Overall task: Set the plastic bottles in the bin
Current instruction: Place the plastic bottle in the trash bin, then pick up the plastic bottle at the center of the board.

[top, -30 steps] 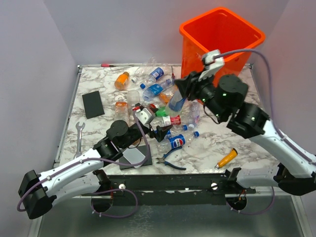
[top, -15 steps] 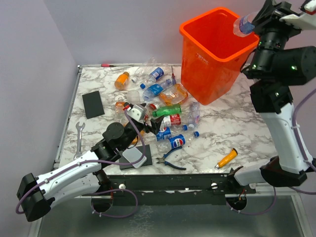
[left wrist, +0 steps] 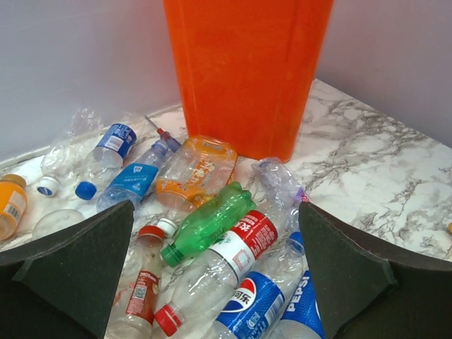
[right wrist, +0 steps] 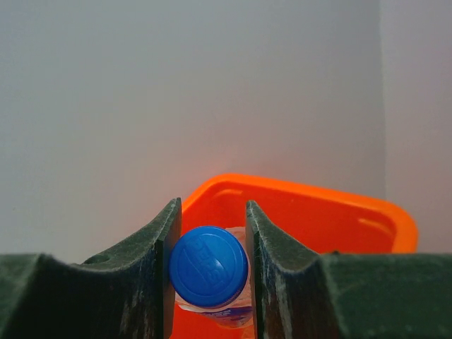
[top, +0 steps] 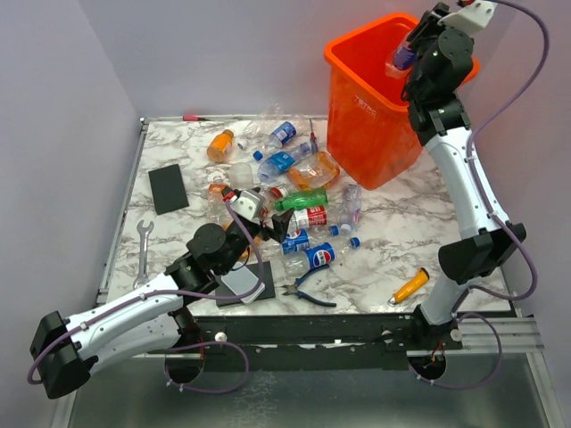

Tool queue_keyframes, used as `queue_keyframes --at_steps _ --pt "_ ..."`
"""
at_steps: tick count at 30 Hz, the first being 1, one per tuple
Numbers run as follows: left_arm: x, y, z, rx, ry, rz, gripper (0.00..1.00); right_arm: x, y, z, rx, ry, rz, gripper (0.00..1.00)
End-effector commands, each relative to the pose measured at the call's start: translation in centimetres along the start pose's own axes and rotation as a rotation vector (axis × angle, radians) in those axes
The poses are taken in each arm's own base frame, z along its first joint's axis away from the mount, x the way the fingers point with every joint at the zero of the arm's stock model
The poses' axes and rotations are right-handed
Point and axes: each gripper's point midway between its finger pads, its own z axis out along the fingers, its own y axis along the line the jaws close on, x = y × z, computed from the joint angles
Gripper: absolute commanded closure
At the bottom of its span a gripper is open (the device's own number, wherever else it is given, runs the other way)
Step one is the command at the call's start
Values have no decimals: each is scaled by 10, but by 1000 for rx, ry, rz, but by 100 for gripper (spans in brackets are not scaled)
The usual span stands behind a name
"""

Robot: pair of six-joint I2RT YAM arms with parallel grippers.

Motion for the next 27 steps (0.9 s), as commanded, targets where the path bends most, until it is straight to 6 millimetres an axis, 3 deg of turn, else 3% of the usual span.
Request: queue_keyframes --at_steps 1,3,6,7,12,17,21,23,27 --pt "1 6 -2 -33 -4 16 1 41 27 2 -132 101 61 98" --pt "2 4 -1 -29 0 12 1 64 37 1 -205 173 44 83" --pt "5 4 0 -27 8 16 1 86 42 1 -226 258 20 36" --pt "5 4 0 -27 10 19 1 88 42 2 -218 271 16 27" --pt "6 7 0 -43 14 28 1 61 40 -4 -224 249 28 6" --pt "8 7 1 -47 22 36 1 3 46 -35 -323 199 124 3" --pt "13 9 2 -58 34 42 1 -35 63 -95 -507 192 206 3" --pt "16 10 3 -66 43 44 1 -43 70 -138 -628 229 240 4" --pt "21 15 4 -99 58 48 1 -22 64 -220 -831 359 330 5"
